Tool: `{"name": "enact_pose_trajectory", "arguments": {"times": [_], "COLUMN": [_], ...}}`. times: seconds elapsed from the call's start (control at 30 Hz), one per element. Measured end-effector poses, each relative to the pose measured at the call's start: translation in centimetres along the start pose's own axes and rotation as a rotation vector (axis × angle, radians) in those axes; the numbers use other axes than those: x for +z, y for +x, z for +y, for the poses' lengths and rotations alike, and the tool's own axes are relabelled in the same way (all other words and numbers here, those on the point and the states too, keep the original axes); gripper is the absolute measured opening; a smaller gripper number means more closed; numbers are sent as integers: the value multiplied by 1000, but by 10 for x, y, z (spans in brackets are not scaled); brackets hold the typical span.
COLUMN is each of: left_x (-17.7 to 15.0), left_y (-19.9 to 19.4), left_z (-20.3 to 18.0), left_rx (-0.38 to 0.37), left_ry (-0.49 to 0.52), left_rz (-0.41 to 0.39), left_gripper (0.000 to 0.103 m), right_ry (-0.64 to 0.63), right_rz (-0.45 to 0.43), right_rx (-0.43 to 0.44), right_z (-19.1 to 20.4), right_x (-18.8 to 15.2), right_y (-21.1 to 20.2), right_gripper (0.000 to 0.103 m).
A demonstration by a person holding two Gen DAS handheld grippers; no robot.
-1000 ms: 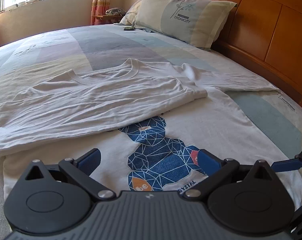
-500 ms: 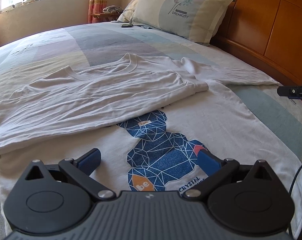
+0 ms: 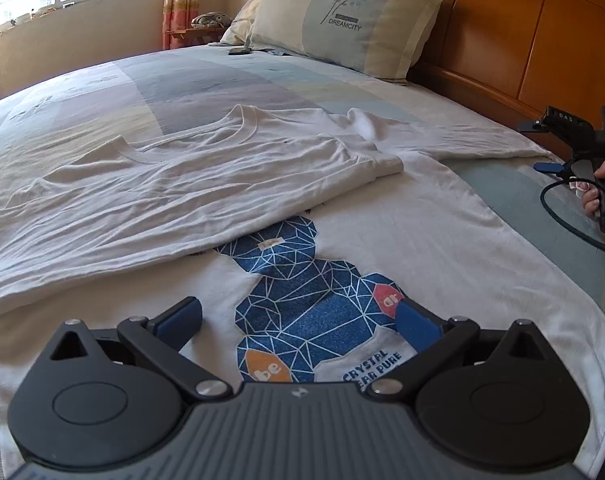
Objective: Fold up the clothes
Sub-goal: 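Lower the open right gripper onto the other sleeve cuff and close it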
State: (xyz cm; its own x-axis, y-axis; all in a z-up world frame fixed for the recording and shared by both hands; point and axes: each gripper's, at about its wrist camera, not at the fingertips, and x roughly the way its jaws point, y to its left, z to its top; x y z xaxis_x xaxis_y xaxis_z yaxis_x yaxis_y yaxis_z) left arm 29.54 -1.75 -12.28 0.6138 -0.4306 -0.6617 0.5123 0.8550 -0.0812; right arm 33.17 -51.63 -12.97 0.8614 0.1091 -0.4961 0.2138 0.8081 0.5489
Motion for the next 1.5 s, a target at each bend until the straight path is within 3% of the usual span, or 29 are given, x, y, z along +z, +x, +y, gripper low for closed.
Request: {"name": "enact_pose_trajectory", "arguments": {"times": [0.47,0.73,1.3,1.43,1.5], "left_x": [-2,-2,5,1,1], "left_y": [4,3,-31,-37,-41], "left_z": [-2,1,-6,-5,-6], "left_rx": [0,-14,-109,-184,-187], "left_ry": [19,23,153,197,208], "left_rz": [-14,-16,-51,-51,-52], "left_gripper": [102,102,102,102,102], "right_ry": [-11,0,-88,-109,-120], "right_rz": [-109,-132,-153,-148,-137], "right_rx": [30,-4,49,67,74], "right_z": [-12,-9,54,74,85], "right_x": [20,37,51,52,50], "right_y": [44,64,37,32,32], "right_gripper": [103,103,103,103,103]}}
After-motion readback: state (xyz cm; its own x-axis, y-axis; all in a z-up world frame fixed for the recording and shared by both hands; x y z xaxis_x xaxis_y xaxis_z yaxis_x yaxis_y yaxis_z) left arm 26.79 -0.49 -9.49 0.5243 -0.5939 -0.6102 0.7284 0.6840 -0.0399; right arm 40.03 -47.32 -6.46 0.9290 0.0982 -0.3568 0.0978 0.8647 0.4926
